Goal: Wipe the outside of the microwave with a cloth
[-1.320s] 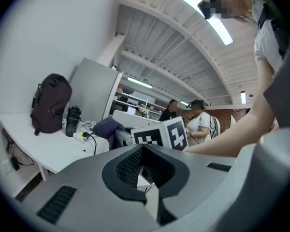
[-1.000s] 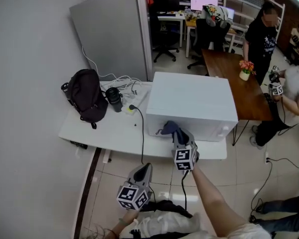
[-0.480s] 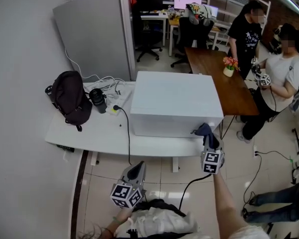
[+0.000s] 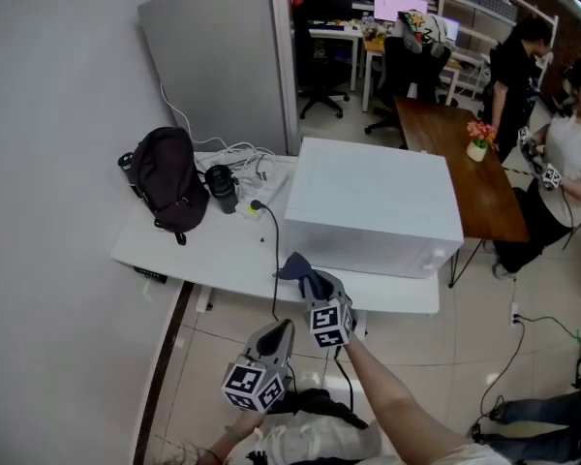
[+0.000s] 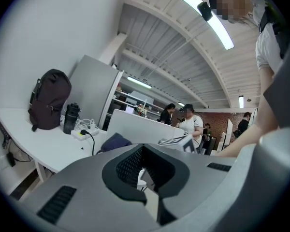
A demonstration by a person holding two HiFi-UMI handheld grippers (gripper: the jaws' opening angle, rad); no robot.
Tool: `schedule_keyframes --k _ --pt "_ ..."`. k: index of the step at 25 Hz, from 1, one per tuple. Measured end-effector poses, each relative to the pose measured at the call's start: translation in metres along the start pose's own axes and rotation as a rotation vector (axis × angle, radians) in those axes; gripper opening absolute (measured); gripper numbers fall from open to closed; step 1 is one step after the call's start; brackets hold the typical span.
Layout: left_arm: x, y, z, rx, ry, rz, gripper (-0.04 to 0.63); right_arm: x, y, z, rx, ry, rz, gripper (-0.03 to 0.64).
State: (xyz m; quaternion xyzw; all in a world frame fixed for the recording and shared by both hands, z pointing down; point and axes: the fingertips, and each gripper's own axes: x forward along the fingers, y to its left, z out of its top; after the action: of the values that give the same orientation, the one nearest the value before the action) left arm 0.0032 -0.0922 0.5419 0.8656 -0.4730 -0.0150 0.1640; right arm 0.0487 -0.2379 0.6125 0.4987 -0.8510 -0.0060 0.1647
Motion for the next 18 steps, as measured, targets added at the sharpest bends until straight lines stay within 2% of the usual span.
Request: schedule_keyframes --k 2,5,11,15,18 --pt "-0.009 0.004 0.001 0.003 -0.001 0.025 -0.014 0.029 0.018 -0.008 -0.028 0.036 0.041 0.078" --pt "-0.027 0.017 0.001 0.000 -0.004 0.085 -0.014 0.056 0.019 -0.021 -0.043 0.083 0.030 0.078" --pt "-0.041 0.034 -0.004 -0.029 -0.006 0.152 -0.014 0.037 -0.062 -0.051 0.035 0.126 -0.125 0.078" --pt "-0.029 0.024 -0.004 -0.024 -0.004 0.114 -0.014 -0.006 -0.119 -0.077 0.030 0.149 -0.205 0.078" --pt "-0.011 0.005 -0.005 -0.012 0.004 0.048 -0.014 -0.061 -0.176 -0.085 0.065 0.174 -0.348 0.078"
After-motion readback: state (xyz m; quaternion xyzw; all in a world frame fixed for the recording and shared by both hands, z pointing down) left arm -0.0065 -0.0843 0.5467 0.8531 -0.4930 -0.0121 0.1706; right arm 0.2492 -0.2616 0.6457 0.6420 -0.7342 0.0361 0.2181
